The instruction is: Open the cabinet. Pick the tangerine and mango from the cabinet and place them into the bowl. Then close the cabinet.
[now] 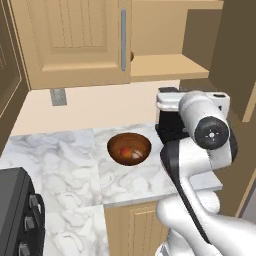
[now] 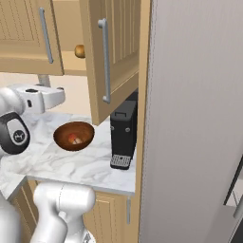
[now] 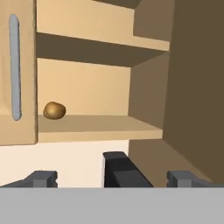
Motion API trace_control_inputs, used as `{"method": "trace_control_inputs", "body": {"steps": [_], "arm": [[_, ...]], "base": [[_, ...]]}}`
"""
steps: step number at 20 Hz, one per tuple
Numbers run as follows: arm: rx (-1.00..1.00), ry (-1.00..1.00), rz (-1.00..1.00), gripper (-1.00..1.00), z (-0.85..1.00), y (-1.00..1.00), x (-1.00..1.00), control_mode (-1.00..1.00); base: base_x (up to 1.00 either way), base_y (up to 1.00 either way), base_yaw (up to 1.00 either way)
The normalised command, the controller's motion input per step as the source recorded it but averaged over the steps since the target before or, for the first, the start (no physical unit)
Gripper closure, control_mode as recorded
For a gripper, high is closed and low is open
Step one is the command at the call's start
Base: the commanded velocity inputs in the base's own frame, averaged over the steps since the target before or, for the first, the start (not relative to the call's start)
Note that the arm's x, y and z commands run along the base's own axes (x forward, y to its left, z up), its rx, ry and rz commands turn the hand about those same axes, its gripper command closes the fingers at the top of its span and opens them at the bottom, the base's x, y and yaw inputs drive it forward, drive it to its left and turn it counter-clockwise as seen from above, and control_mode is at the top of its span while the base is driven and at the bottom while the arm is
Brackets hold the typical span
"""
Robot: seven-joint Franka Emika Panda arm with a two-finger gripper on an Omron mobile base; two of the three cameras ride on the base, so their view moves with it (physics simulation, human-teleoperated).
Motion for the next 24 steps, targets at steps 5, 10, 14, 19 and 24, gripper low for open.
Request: {"method": "trace_control_inputs", "body": {"steps": [5, 10, 14, 19, 24], "arm": [[0.07, 0.00, 0.18, -1.00, 0.00, -0.93, -1.00, -1.00], [0.03, -0.03, 0.07, -1.00, 0.00, -0.78, -1.00, -1.00], [0.01, -0.08, 0.03, -1.00, 0.01, -0.24, -0.42, -1.00], [0.00, -0.09, 0.03, -1.00, -0.01, -0.06, -0.01, -1.00], [0.04, -0.25, 0.01, -1.00, 0.00, -0.02, 0.00, -1.00]], "base": [[0.00, 0.00, 0.00], [0.00, 0.00, 0.00], [0.00, 0.00, 0.00], [0.00, 0.00, 0.00], [0.00, 0.00, 0.00]]}}
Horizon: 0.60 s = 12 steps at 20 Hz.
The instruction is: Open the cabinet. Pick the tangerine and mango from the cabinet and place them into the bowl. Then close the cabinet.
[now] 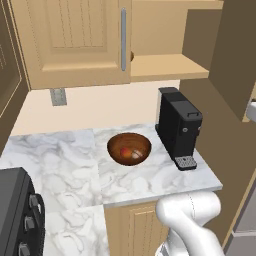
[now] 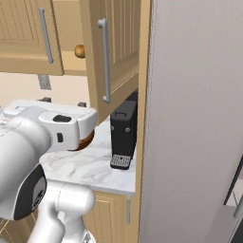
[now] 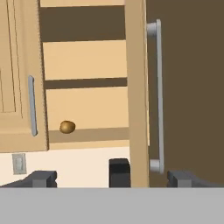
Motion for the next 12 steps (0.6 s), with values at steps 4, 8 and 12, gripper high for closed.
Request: {"method": "trace_control_inputs", "body": {"steps": [4, 8, 12], "arm": [[0.02, -0.09, 0.00, -1.00, 0.00, 0.00, 0.00, -1.00], [0.00, 0.00, 0.00, -1.00, 0.00, 0.00, 0.00, -1.00], [0.00, -0.01, 0.01, -1.00, 0.00, -0.08, 0.36, -1.00]], "base": [[0.00, 0.00, 0.00], [0.00, 0.00, 0.00], [0.00, 0.00, 0.00]]}}
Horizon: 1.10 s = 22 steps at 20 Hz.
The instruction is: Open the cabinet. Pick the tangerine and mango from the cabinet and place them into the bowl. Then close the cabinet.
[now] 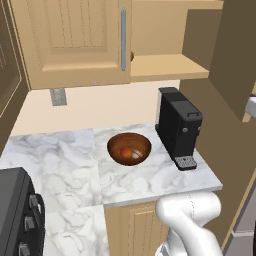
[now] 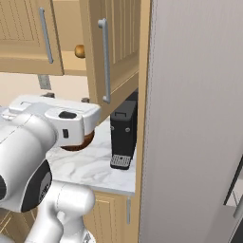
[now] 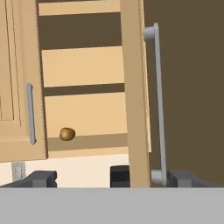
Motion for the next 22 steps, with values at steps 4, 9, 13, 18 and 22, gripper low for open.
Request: {"method": "trace_control_inputs", "body": {"steps": [4, 9, 13, 18, 22], "arm": [[0.00, 0.00, 0.02, -1.00, 0.00, -0.02, 0.61, -1.00], [0.01, 0.00, 0.11, -1.00, -0.05, -0.14, 0.80, -1.00], [0.08, -0.01, 0.24, -1.00, -0.08, -0.57, 0.71, -1.00], [0.02, 0.00, 0.11, -1.00, -0.02, -0.25, 0.35, -1.00], [0.00, 0.00, 0.00, -1.00, -0.11, 0.02, 0.89, -1.00]], "base": [[0.00, 0.00, 0.00], [0.00, 0.00, 0.00], [0.00, 0.00, 0.00], [0.00, 0.00, 0.00], [0.00, 0.00, 0.00]]}}
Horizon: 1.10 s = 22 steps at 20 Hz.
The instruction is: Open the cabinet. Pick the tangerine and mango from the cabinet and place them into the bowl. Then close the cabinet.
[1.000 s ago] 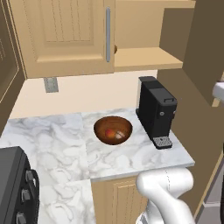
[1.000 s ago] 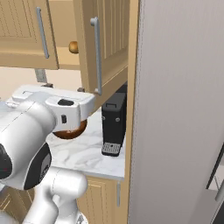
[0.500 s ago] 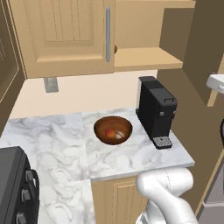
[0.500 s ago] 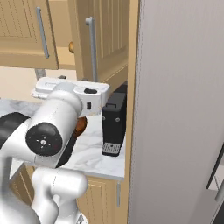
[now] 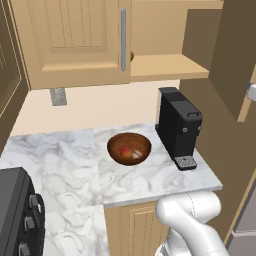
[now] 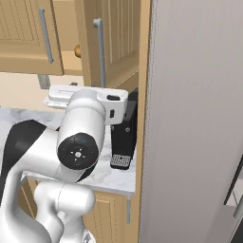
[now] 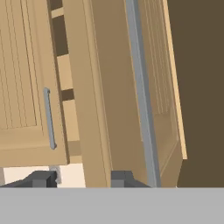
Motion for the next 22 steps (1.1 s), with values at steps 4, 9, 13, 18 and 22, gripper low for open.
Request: {"method": "trace_control_inputs", "body": {"steps": [4, 9, 13, 18, 22], "arm": [[0.01, 0.00, 0.00, -1.00, -0.27, 0.43, 1.00, -1.00], [0.08, 0.00, 0.00, -1.00, -0.41, 0.72, 1.00, -1.00], [0.15, 0.00, 0.01, -1.00, -0.39, 0.66, 1.00, -1.00], [0.22, 0.01, 0.04, -1.00, -0.33, 0.54, 1.00, -1.00], [0.23, 0.07, 0.05, -1.00, -0.19, 0.39, 1.00, -1.00]], "base": [[0.00, 0.00, 0.00], [0.00, 0.00, 0.00], [0.00, 0.00, 0.00], [0.00, 0.00, 0.00], [0.00, 0.00, 0.00]]}}
